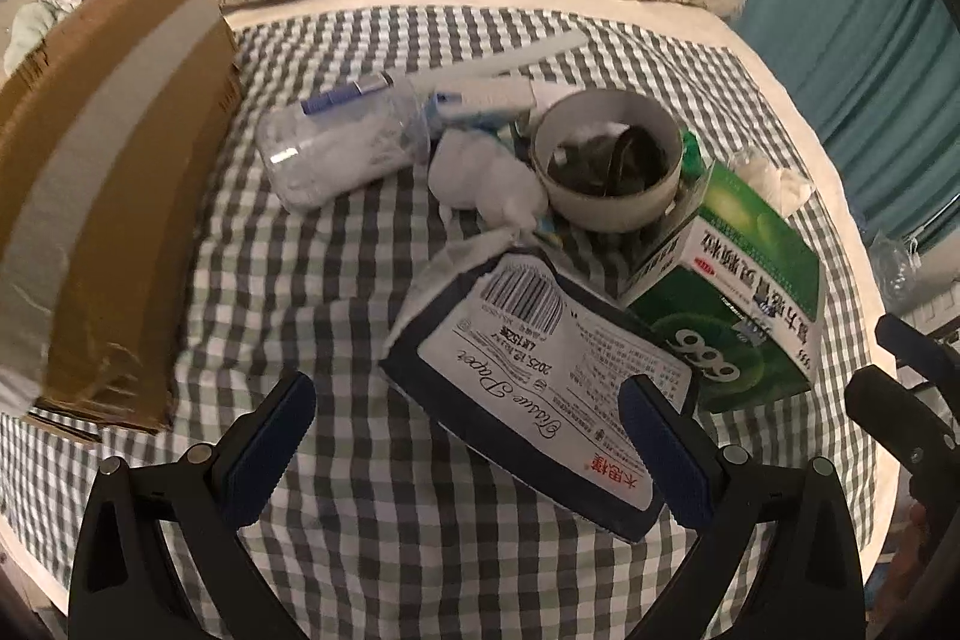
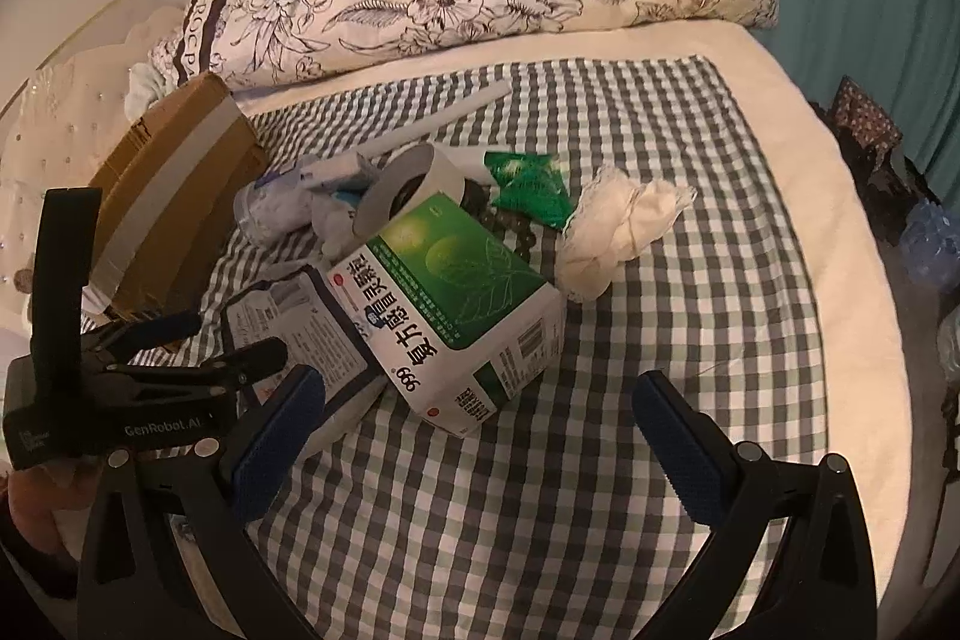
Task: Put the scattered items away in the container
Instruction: 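Grasp the black-and-white bag with the left tool while the right grasps the green medicine box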
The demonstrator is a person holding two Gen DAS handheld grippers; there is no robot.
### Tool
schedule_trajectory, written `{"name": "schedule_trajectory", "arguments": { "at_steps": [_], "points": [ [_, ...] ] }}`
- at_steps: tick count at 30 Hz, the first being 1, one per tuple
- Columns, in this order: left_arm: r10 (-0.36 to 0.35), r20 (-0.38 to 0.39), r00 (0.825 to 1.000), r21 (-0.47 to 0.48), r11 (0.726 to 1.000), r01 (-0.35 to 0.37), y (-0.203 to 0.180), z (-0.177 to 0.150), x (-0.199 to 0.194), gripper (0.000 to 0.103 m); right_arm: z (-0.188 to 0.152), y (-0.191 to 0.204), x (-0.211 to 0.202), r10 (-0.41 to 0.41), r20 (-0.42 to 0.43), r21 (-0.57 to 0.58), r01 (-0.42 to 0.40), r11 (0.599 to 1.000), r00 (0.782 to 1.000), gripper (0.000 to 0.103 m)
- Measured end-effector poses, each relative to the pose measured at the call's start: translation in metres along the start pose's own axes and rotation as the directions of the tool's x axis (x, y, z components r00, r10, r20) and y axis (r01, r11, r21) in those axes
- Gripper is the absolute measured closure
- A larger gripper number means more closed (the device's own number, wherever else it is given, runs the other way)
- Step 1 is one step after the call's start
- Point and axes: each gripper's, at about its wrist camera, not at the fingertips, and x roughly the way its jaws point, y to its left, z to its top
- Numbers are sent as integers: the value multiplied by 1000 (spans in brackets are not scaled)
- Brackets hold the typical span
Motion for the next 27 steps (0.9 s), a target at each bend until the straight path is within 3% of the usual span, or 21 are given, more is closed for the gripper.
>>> {"name": "schedule_trajectory", "arguments": {
  "at_steps": [11,20,23,25,27],
  "points": [
    [-30,-53,998,-20,999,29,-6,-2,30,0,-3,-8,22,13,-20,-4,-13,1000,1000,0],
    [-70,-53,996,-37,997,68,-10,1,49,1,3,13,30,18,46,-164,-10,986,999,0],
    [-104,-46,994,-47,994,102,-2,5,49,19,6,12,35,45,57,-181,-34,983,997,0],
    [-126,-48,991,-42,991,124,1,7,49,36,8,9,39,40,61,-191,-28,981,997,0],
    [-145,-53,988,-34,989,143,2,9,47,45,11,7,44,30,62,-205,-17,979,998,0]
  ]
}}
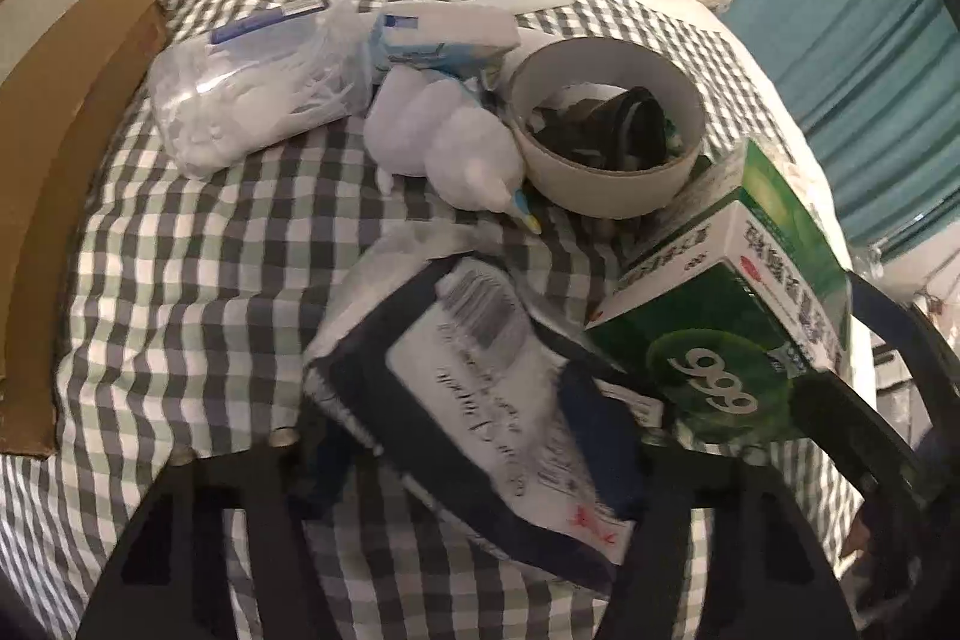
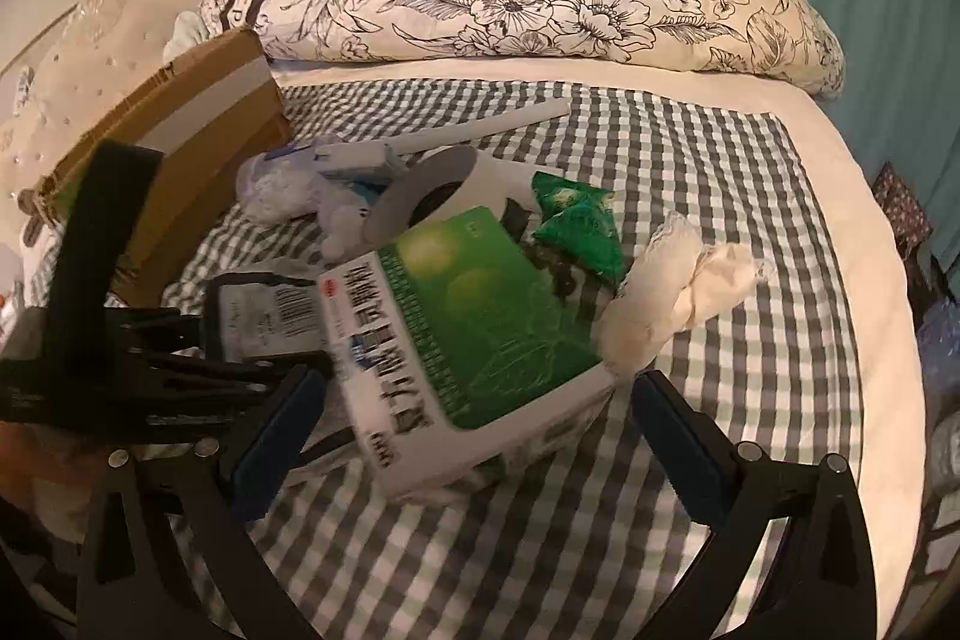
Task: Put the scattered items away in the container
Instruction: 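Grasp the black-and-white bag with the left tool while the right grasps the green medicine box, then lift the bag and the green box and carry both over the cardboard box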
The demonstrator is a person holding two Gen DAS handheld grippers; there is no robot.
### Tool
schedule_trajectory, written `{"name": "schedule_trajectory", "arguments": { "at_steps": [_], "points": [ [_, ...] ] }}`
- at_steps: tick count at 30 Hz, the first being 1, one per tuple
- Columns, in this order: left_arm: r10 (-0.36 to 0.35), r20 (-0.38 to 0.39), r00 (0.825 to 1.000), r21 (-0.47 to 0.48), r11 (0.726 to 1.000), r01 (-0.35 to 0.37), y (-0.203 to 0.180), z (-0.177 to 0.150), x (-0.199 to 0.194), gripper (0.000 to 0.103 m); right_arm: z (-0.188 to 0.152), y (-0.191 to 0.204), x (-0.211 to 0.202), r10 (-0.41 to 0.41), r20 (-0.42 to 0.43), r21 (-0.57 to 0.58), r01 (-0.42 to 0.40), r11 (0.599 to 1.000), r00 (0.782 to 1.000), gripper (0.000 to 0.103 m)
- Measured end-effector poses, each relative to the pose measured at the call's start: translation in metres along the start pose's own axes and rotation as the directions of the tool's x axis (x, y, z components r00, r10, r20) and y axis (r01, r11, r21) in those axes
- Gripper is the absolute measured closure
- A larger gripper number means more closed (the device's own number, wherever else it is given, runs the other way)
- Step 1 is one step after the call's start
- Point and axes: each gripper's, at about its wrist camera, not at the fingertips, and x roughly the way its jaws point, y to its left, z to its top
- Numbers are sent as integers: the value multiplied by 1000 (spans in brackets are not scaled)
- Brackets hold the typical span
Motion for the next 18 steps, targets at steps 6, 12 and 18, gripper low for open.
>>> {"name": "schedule_trajectory", "arguments": {
  "at_steps": [6,12,18],
  "points": [
    [-6,6,1000,17,1000,6,-2,3,-6,65,2,-4,9,40,15,-17,-40,999,999,0],
    [-18,12,1000,7,1000,18,4,8,-13,74,0,5,22,21,-14,-70,-22,997,1000,0],
    [-16,31,999,-5,1000,16,15,7,-27,85,-1,16,30,8,-27,-99,-11,995,1000,0]
  ]
}}
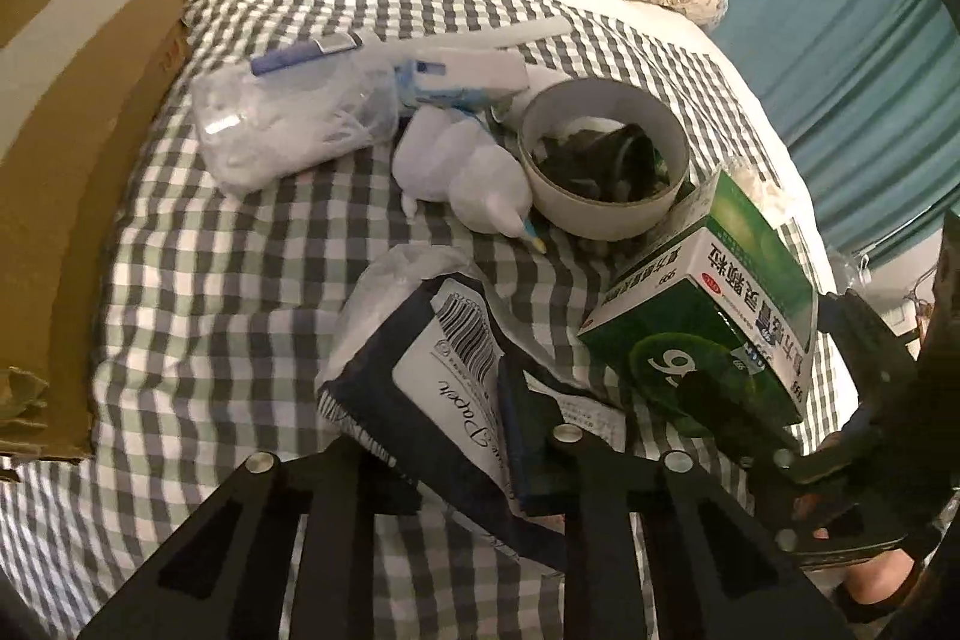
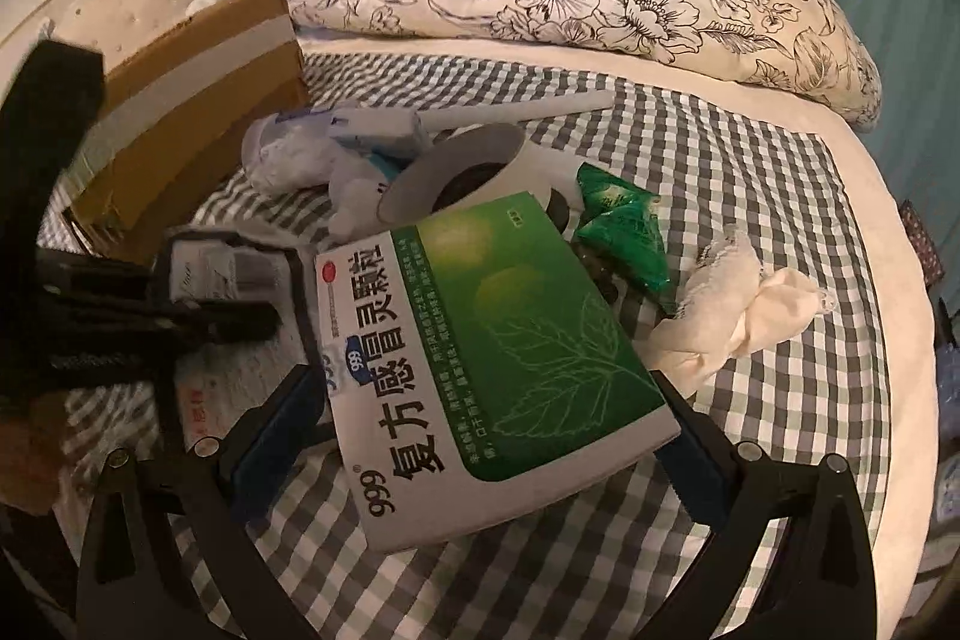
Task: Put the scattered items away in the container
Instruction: 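Lift the bag and the green box and carry both over the cardboard box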
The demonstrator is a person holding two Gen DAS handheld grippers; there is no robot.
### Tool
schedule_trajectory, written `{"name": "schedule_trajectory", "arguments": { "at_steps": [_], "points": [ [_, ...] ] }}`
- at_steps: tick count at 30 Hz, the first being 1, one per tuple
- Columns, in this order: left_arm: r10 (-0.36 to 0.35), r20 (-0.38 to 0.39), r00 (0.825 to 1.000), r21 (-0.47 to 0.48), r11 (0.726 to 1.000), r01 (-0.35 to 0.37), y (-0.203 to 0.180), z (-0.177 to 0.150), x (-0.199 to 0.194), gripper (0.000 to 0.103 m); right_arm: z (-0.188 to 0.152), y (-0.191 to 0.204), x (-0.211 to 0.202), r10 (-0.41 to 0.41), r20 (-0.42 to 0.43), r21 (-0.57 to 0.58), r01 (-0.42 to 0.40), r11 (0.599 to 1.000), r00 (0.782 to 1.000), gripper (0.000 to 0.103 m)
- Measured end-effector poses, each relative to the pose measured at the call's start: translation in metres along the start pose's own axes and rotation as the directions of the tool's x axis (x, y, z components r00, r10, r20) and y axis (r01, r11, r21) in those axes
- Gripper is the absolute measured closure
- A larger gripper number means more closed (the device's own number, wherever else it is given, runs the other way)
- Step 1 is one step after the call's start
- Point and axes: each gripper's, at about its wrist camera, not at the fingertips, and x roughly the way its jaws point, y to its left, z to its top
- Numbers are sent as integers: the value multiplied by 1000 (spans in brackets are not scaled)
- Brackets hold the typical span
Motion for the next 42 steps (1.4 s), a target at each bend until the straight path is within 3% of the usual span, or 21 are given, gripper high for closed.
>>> {"name": "schedule_trajectory", "arguments": {
  "at_steps": [4,7,13,28,39,42],
  "points": [
    [7,14,1000,2,1000,-7,3,1,-9,90,-4,5,4,20,-32,11,-19,1000,999,3],
    [20,27,999,5,1000,-21,4,-1,-16,90,-8,6,5,46,-45,48,-43,998,998,20],
    [61,69,996,19,998,-63,0,-5,-33,91,-14,19,-5,43,-31,49,-41,998,999,21],
    [84,190,978,43,995,-94,-10,-17,-97,91,-15,37,-85,-19,127,120,3,993,992,22],
    [90,294,952,72,991,-116,-22,-33,-154,91,-16,52,-151,-84,222,155,50,987,971,22],
    [94,329,940,77,989,-126,-25,-37,-170,91,-16,56,-175,-102,281,159,59,986,954,22]
  ]
}}
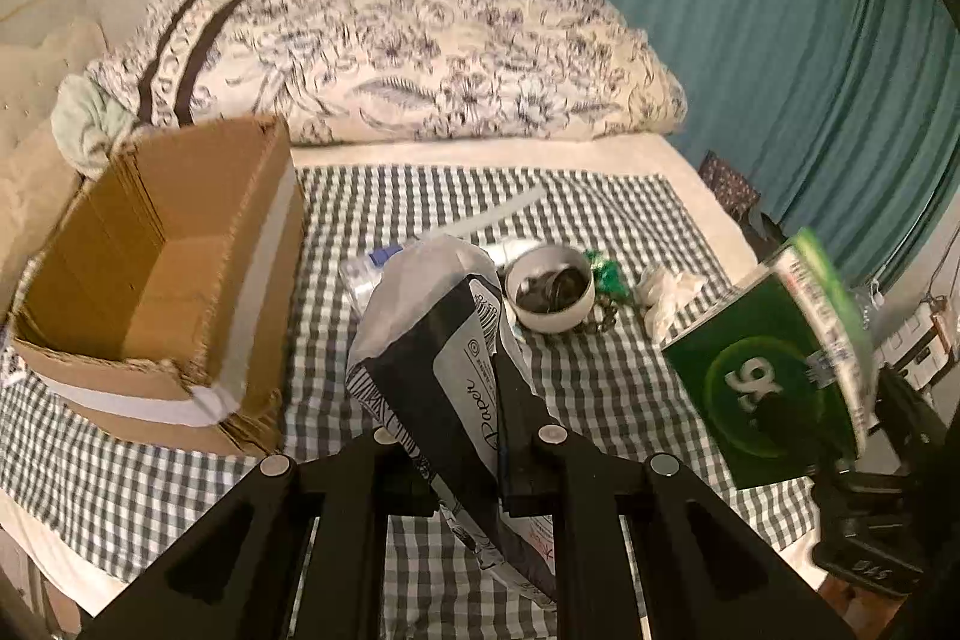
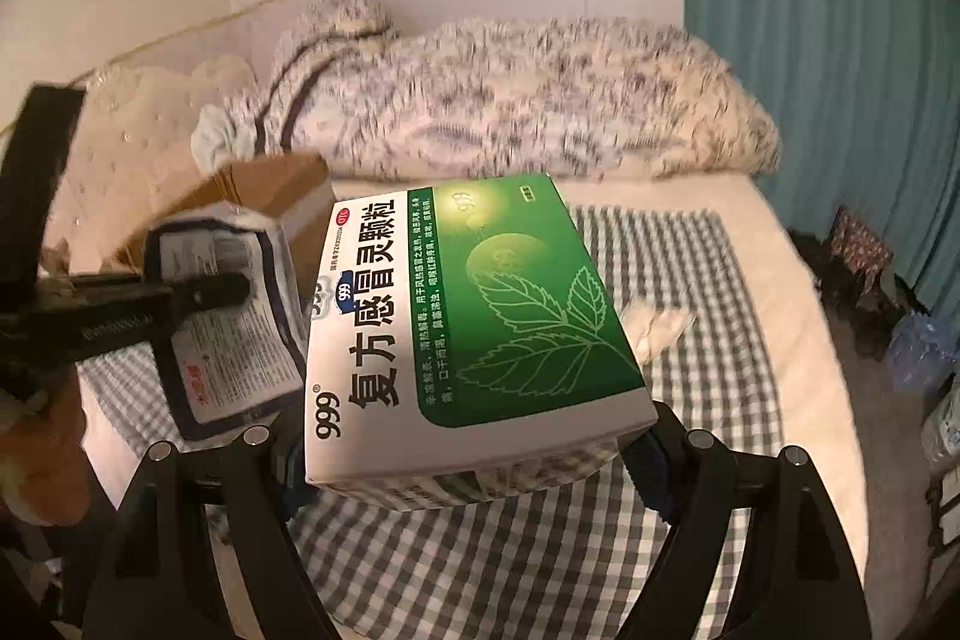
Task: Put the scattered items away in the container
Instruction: 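Lift the bag and the green box and carry both over the cardboard box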
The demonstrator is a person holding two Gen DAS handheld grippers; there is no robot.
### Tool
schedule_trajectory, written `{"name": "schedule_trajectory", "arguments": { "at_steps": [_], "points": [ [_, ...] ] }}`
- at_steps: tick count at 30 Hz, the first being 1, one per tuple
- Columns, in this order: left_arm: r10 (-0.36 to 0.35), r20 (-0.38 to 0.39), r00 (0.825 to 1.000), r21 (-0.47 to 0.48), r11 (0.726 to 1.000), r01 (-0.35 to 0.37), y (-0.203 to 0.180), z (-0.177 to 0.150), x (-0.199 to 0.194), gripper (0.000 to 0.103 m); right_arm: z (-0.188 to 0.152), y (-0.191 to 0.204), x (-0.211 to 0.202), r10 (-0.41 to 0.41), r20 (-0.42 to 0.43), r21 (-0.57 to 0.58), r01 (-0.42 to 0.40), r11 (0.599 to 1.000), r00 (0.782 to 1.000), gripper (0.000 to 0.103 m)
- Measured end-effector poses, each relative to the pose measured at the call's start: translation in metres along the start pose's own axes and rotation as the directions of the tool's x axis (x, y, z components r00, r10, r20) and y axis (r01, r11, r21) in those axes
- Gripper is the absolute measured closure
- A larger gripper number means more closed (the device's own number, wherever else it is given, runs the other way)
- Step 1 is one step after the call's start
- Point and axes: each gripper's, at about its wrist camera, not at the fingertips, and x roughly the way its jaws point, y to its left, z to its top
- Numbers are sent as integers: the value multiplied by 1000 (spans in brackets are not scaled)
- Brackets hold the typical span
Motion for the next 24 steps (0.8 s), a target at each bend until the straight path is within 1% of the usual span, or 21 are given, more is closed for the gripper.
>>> {"name": "schedule_trajectory", "arguments": {
  "at_steps": [6,10,14,16,24],
  "points": [
    [4,68,998,16,1000,-5,-2,7,-32,91,22,7,-47,-35,107,9,34,999,994,22],
    [17,115,993,26,999,-20,-3,13,-55,91,32,11,-66,-56,122,17,54,998,991,22],
    [30,135,990,37,999,-36,-1,21,-73,91,39,12,-80,-80,142,31,76,997,987,22],
    [38,160,986,46,998,-46,0,27,-83,91,43,10,-85,-81,151,47,75,996,985,22],
    [36,190,981,45,998,-45,9,37,-100,91,57,13,-91,-88,162,64,78,995,983,22]
  ]
}}
